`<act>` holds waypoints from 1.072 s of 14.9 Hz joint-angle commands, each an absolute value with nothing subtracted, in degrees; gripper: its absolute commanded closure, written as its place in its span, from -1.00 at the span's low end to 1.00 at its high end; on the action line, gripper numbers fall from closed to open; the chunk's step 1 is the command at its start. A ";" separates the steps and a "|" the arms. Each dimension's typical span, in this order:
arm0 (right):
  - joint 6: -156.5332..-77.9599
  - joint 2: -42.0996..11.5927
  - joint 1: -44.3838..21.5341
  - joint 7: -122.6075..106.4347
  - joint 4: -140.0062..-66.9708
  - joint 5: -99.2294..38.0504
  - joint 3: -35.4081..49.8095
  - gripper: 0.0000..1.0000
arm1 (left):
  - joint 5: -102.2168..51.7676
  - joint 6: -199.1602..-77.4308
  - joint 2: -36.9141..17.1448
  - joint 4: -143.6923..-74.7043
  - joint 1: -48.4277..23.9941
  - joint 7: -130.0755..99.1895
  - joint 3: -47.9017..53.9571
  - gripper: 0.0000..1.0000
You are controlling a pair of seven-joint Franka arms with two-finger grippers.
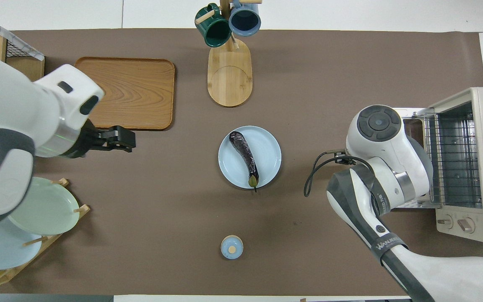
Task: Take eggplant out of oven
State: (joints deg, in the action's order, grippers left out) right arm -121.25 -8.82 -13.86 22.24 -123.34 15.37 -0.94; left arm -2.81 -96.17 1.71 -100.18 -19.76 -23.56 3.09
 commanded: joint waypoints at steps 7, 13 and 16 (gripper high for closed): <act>-127.88 -6.59 -7.03 18.81 -129.99 18.62 -0.09 1.00 | -6.33 -122.76 -14.22 -103.01 -34.53 -46.57 2.20 -1.00; -116.40 -5.54 -6.60 10.14 -121.23 24.88 0.09 1.00 | -6.33 -133.06 -23.90 -102.74 -39.90 -50.45 2.02 -1.00; -113.29 -2.30 -2.56 1.78 -119.35 24.26 -0.09 1.00 | -6.33 -135.08 -25.57 -103.01 -41.30 -50.71 2.02 -0.98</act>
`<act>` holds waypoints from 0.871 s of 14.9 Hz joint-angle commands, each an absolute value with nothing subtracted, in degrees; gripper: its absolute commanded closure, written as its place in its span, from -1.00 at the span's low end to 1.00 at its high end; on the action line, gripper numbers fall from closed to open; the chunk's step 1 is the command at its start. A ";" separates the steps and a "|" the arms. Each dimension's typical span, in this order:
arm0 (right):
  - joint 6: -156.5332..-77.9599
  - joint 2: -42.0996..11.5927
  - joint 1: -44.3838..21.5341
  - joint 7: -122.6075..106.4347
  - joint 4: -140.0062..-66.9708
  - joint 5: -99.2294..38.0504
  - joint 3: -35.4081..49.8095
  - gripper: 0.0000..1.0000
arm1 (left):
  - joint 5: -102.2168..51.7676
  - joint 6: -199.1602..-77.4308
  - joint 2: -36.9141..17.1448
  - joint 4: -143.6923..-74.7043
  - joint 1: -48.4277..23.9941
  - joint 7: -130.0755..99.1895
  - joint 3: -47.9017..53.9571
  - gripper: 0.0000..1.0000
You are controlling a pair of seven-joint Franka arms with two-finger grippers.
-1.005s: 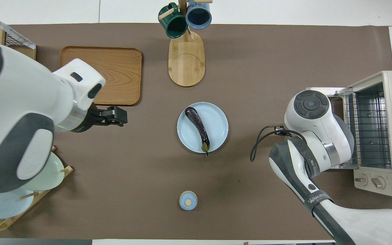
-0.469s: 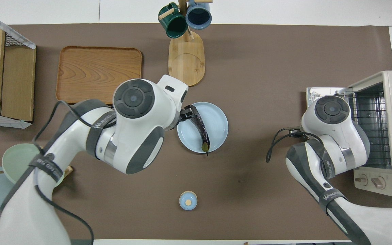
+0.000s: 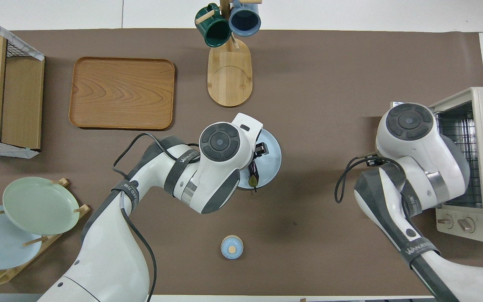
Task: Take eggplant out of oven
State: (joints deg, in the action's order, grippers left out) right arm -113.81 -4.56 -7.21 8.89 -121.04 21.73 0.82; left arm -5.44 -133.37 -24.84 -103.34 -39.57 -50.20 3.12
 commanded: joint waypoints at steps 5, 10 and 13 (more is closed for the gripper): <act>-112.15 1.05 3.07 -7.10 -119.35 20.40 -0.26 1.00 | -6.33 -136.57 -25.66 -103.88 -42.01 -52.46 2.02 -0.19; -100.67 4.56 5.27 -12.74 -113.14 14.51 -0.53 1.00 | -5.98 -135.45 -25.58 -103.19 -42.28 -53.00 1.85 1.00; -89.33 4.49 5.27 -12.75 -101.99 10.47 -0.53 0.97 | -5.80 -128.43 -23.31 -100.29 -39.66 -52.12 1.50 1.00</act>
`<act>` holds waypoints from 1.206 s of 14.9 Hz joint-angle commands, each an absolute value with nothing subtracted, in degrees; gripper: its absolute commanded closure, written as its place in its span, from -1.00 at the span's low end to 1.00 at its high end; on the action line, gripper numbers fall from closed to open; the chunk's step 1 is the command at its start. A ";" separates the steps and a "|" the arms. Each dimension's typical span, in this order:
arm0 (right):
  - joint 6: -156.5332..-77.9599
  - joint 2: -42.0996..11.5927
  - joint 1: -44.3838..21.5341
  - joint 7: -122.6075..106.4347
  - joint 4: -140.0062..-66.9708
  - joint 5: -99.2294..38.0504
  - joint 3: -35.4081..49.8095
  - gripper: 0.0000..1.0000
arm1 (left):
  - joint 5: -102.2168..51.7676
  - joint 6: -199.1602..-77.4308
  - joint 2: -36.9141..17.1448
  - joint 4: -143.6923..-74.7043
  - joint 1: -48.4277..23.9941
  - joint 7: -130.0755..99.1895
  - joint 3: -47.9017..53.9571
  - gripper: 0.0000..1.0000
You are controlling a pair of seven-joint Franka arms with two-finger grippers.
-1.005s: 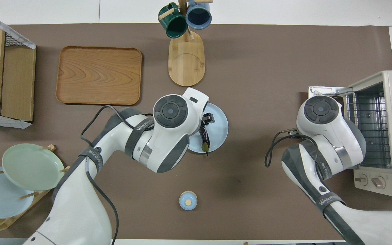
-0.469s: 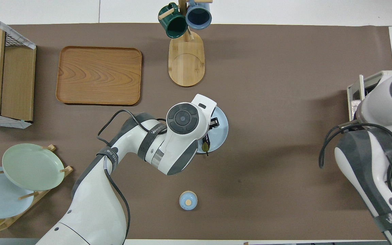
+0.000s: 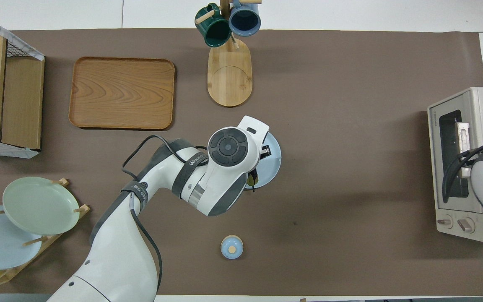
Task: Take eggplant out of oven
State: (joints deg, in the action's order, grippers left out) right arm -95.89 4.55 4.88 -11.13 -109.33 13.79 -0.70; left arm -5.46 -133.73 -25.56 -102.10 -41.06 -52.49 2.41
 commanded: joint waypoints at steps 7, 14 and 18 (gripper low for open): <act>-85.16 2.72 4.75 -11.78 -95.79 3.35 -0.44 -0.83 | -6.42 -118.83 -20.12 -95.54 -21.66 -33.61 1.76 1.00; -83.41 -1.23 -0.17 -5.27 -92.64 2.99 -4.39 -1.00 | -6.77 -118.83 -24.06 -92.75 -8.71 -9.51 1.50 1.00; -83.41 1.05 0.44 -5.10 -93.43 2.99 -2.99 -1.00 | -5.98 -119.53 -31.54 -86.32 -5.81 -5.29 1.49 1.00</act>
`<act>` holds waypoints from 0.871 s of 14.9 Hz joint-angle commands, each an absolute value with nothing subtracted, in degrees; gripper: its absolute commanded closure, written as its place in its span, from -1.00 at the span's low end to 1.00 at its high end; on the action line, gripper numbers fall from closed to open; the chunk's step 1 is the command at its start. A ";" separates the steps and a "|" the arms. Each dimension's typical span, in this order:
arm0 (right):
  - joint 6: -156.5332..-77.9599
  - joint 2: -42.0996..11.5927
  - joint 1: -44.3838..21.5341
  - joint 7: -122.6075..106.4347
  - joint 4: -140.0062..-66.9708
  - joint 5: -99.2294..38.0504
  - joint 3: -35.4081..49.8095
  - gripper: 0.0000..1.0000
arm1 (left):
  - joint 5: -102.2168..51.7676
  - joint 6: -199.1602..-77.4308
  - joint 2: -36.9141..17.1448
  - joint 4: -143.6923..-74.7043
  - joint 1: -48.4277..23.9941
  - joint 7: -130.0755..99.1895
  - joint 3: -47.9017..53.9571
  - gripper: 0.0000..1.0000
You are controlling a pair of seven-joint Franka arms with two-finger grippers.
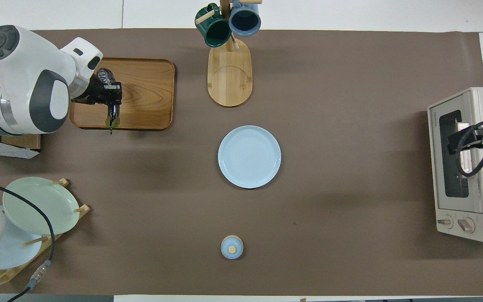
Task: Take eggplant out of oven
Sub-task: 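Release the eggplant on the tray and raise the left gripper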
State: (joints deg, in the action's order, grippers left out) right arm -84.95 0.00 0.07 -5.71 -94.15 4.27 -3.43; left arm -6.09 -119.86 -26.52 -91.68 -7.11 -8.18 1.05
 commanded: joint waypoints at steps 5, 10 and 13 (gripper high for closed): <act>-83.32 2.20 1.58 -4.92 -94.22 2.99 -2.99 -1.00 | -4.22 -122.61 -33.22 -86.13 -5.63 -2.99 1.49 1.00; -86.83 2.11 1.49 -5.01 -93.43 2.47 -2.99 -1.00 | -4.74 -118.84 -32.44 -85.61 -5.19 -2.11 1.49 -1.00; -87.88 1.85 1.93 -4.83 -93.25 -0.26 -3.60 -1.00 | -4.92 -115.60 -28.14 -86.04 -3.61 -2.20 1.41 -1.00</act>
